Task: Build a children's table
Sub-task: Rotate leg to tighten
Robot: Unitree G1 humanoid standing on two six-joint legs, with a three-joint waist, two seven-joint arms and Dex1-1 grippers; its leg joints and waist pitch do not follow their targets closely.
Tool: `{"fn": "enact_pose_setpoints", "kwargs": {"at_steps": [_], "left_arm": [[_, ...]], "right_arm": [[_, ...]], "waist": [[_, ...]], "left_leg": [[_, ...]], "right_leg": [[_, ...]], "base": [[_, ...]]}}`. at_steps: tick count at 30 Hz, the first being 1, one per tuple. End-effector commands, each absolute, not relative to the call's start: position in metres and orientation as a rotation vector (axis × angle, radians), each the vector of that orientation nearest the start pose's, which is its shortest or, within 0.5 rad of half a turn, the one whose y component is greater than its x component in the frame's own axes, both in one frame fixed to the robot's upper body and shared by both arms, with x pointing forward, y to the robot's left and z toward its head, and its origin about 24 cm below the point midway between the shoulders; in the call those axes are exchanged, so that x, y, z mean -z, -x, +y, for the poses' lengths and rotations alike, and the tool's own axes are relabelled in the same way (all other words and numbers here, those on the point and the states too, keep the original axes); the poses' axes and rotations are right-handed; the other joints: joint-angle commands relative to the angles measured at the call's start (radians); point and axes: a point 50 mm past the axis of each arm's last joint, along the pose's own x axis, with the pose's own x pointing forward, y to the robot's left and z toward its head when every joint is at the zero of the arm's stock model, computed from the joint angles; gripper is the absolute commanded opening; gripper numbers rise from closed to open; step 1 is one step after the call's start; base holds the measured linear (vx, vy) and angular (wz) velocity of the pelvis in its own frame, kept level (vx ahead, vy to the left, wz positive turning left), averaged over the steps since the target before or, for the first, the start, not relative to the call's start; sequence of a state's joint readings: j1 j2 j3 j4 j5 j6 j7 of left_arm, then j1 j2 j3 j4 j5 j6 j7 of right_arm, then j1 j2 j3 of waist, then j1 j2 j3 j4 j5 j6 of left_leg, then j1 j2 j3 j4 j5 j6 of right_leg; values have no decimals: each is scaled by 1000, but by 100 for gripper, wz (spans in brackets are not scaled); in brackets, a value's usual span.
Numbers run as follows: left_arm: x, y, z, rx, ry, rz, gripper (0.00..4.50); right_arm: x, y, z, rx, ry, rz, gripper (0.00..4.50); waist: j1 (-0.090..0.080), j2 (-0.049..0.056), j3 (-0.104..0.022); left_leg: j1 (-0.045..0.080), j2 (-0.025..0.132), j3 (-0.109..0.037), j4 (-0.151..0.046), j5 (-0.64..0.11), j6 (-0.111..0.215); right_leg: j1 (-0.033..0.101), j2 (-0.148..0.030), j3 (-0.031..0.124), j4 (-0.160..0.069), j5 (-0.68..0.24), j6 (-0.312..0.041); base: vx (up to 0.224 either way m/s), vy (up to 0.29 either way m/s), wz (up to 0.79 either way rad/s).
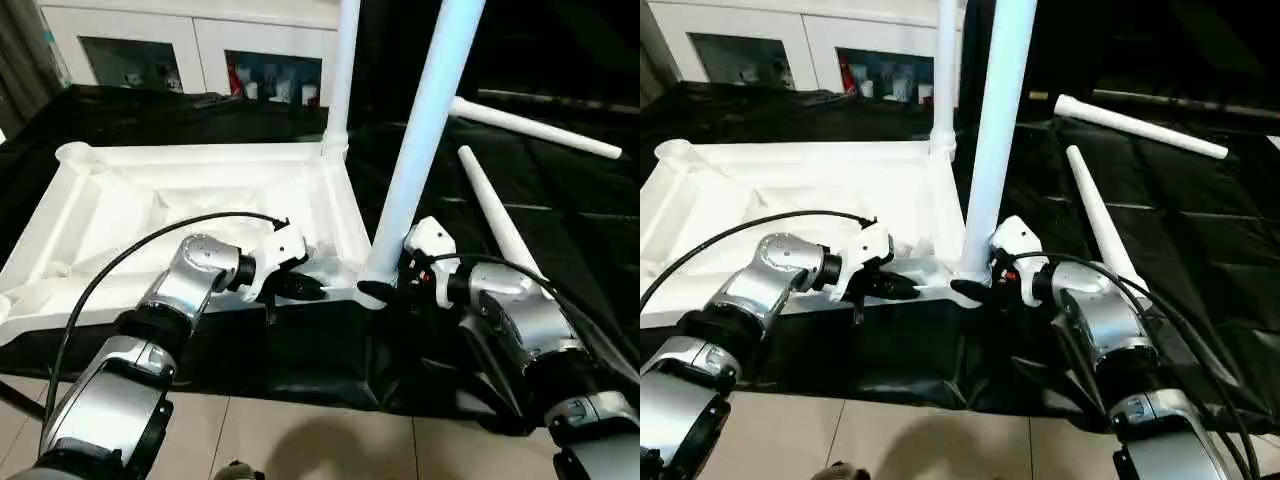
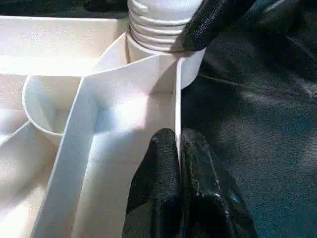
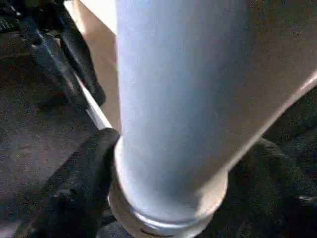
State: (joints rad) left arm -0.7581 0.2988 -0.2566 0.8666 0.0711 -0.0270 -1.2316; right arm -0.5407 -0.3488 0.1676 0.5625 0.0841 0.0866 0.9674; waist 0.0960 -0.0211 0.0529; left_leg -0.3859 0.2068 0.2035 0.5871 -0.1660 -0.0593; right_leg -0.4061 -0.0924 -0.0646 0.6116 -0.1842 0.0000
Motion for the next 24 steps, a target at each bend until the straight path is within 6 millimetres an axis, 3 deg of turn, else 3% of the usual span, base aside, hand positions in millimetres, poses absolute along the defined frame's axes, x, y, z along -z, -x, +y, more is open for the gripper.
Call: {"fn": "enact_pose_setpoints", "kwargs": {"at_steps": [1,5,8,15,19,24], "left_arm": [[-69,-338,111,1418,-401,362,0],[-69,-338,111,1421,-399,363,0],[-68,-337,111,1422,-400,366,0],[-67,-337,112,1416,-400,370,0],[-64,-343,107,1306,-414,364,0],[-57,-357,88,1055,-390,380,0]], "right_arm": [[-59,-324,-146,-1050,246,285,326],[-58,-322,-144,-1066,240,289,287],[-56,-320,-144,-1074,236,299,282],[-50,-318,-145,-1059,228,321,272],[-41,-326,-147,-879,173,360,272],[-22,-339,-144,-540,76,435,272]], "waist": [[-4,-4,-67],[-4,-4,-69],[-3,-8,-68],[-4,-5,-68],[-9,-5,-68],[-22,-3,-64]], "left_leg": [[27,32,-13,-68,-227,28],[25,31,-12,-65,-196,40],[25,31,-12,-65,-199,42],[25,31,-13,-66,-205,37],[26,30,-14,-67,-209,25],[32,28,-17,-72,-266,-17]], "right_leg": [[44,-55,43,-70,-175,-235],[47,-52,42,-63,-118,-248],[48,-54,42,-65,-128,-247],[47,-54,42,-66,-143,-242],[44,-54,42,-67,-150,-240],[40,-56,43,-80,-262,-215]], "base": [[0,0,0],[0,0,0],[0,0,0],[0,0,0],[0,0,0],[0,0,0]]}}
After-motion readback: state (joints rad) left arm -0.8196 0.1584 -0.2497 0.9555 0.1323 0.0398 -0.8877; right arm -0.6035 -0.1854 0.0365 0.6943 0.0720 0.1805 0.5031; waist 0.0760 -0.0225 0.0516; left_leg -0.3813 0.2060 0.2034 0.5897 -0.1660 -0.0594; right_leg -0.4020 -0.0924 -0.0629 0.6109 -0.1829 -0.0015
